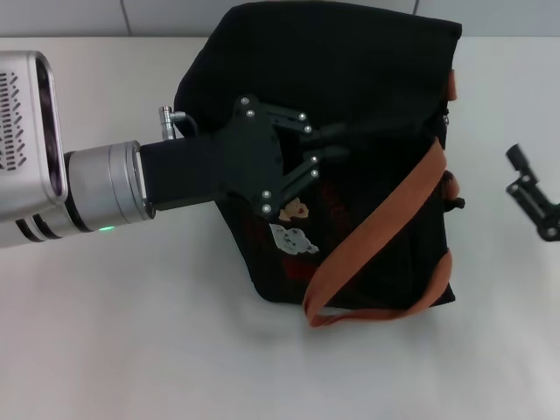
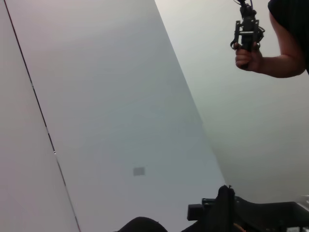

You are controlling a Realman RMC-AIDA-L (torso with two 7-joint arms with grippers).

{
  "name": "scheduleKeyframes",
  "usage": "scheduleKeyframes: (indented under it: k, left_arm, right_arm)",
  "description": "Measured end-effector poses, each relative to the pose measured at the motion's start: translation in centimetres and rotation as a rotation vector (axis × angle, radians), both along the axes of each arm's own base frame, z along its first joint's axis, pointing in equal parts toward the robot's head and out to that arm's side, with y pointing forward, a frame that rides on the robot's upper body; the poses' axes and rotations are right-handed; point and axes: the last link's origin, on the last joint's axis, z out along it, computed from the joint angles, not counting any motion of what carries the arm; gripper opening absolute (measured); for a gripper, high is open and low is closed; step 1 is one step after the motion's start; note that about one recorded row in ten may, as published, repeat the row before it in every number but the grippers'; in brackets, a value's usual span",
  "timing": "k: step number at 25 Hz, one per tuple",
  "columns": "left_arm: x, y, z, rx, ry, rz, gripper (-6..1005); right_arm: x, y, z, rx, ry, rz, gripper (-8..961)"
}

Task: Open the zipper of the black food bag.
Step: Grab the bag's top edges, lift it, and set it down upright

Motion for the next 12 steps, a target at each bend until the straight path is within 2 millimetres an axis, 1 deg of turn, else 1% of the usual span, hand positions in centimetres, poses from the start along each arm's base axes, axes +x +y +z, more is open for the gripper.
scheduleKeyframes:
  k: [1,7,9,12]
  left_arm:
    - [-0.1,0.0,-0.1,-0.004,-0.001,0.008,97]
    - [-0.4,-0.3,-0.4,-0.014,-0.005,0.034,97]
    - [-0.6,-0.5,-0.6,-0.020,-0.008,0.045,97]
    - [-0.7,-0.6,-0.7,-0.024,-0.009,0.052,97]
  right_arm:
    - [-0.4,-0.3,-0.6,0.035,-0.042,0.003,770]
    - [-0.6,-0.6,-1.5,0.042,-0.106,0.002,769]
    - [-0.5,0.2,-2.1,0.016,-0.141,-0.014,768]
    - [-0.7,0.7,-2.5,-0.002,-0.157,-0.013,768]
